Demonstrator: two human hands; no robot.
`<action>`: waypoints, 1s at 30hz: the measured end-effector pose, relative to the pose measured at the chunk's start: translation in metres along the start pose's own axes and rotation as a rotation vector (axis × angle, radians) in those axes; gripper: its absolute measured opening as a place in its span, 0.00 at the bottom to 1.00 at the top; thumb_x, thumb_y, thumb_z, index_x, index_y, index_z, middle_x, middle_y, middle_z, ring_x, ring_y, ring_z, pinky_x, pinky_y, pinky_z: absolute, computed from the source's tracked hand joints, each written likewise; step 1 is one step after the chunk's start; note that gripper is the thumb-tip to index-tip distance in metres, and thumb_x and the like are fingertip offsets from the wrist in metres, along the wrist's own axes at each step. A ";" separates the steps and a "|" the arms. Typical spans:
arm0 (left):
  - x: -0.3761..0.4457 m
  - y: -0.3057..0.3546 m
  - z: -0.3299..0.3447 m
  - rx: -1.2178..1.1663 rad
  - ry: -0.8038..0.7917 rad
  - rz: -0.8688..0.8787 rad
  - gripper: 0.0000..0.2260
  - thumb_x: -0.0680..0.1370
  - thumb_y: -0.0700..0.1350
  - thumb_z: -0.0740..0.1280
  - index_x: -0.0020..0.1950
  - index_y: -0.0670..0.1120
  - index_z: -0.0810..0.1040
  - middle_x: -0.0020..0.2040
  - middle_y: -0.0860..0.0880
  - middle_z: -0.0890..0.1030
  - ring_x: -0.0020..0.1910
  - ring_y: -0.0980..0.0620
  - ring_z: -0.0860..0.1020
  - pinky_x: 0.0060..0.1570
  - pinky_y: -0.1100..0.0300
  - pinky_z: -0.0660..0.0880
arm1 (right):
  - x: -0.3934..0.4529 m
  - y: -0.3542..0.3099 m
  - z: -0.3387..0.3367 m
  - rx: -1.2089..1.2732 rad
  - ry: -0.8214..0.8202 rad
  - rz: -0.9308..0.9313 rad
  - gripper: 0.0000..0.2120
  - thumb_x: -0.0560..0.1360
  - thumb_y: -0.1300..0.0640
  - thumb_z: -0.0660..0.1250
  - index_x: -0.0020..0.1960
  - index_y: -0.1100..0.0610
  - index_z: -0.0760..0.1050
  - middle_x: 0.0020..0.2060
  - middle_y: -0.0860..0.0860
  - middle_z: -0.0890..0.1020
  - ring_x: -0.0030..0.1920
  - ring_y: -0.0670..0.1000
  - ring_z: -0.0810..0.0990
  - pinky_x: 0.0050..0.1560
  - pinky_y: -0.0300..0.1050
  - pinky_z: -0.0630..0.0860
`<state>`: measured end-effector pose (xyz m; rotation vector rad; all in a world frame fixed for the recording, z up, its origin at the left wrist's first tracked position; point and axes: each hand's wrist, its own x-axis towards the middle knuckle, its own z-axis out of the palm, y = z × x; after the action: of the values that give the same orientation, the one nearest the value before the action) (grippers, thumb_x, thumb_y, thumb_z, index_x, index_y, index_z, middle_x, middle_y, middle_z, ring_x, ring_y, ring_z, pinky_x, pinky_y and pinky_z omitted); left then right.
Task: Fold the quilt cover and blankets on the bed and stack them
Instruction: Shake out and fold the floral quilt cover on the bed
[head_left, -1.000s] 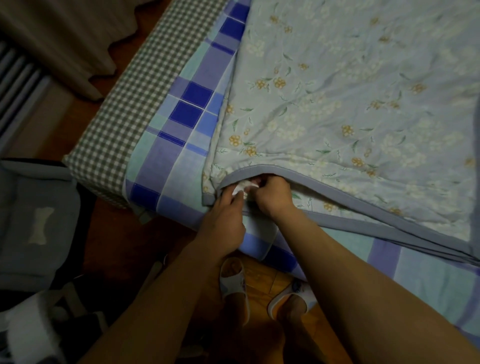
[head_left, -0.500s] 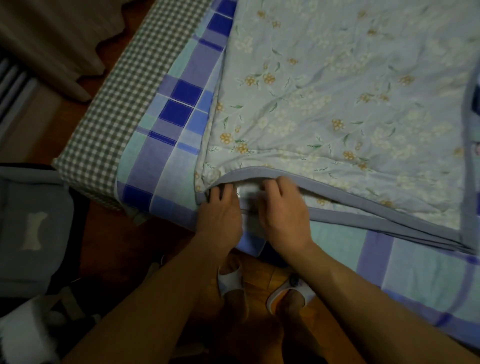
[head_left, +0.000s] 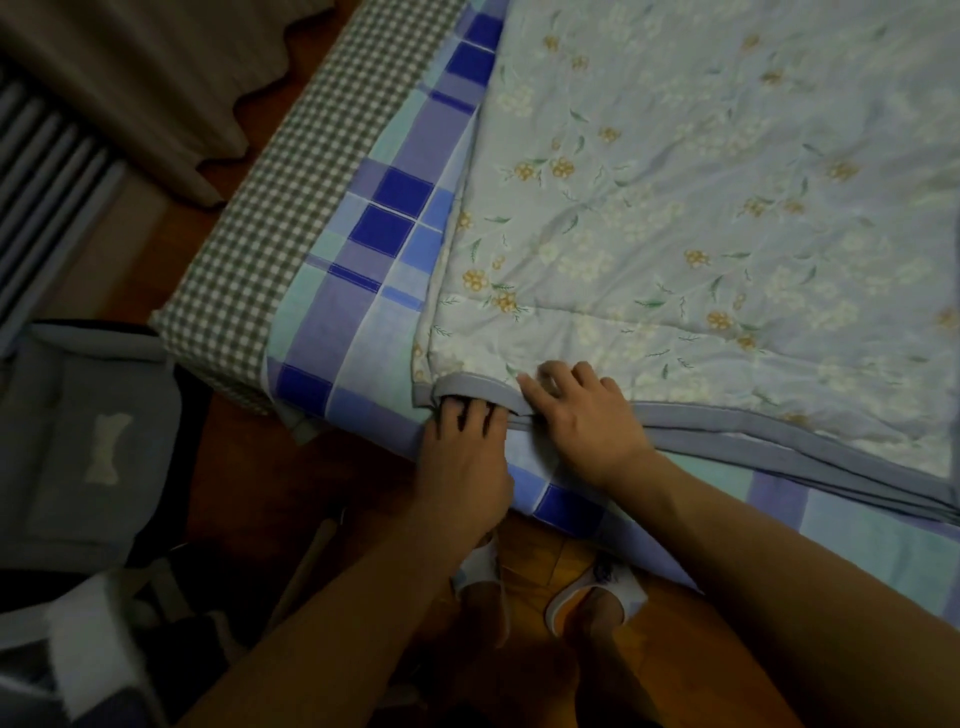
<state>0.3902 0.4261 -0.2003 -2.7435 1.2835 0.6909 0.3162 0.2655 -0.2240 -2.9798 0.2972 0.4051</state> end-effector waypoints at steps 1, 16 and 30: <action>-0.014 -0.003 0.004 -0.091 0.100 -0.024 0.26 0.75 0.49 0.64 0.73 0.47 0.67 0.70 0.45 0.70 0.68 0.43 0.67 0.65 0.47 0.70 | 0.001 -0.001 0.002 -0.004 -0.001 0.009 0.26 0.78 0.53 0.60 0.75 0.53 0.64 0.67 0.58 0.70 0.58 0.62 0.72 0.50 0.57 0.73; 0.023 -0.080 -0.018 -0.169 0.429 -0.009 0.10 0.80 0.42 0.52 0.46 0.42 0.72 0.47 0.42 0.73 0.35 0.49 0.71 0.31 0.58 0.70 | -0.032 0.011 0.025 0.127 0.180 0.029 0.26 0.81 0.50 0.59 0.77 0.56 0.61 0.66 0.58 0.70 0.60 0.59 0.70 0.57 0.54 0.70; 0.039 0.054 0.015 -0.120 0.247 0.394 0.22 0.69 0.43 0.75 0.63 0.46 0.79 0.62 0.43 0.78 0.60 0.40 0.74 0.58 0.45 0.73 | -0.165 0.118 0.015 1.069 0.553 1.414 0.13 0.79 0.59 0.66 0.63 0.60 0.75 0.57 0.57 0.80 0.56 0.57 0.79 0.61 0.50 0.74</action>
<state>0.3664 0.3659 -0.2217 -2.7620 1.9294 0.4653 0.1316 0.1825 -0.2035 -1.3605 1.8728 -0.4164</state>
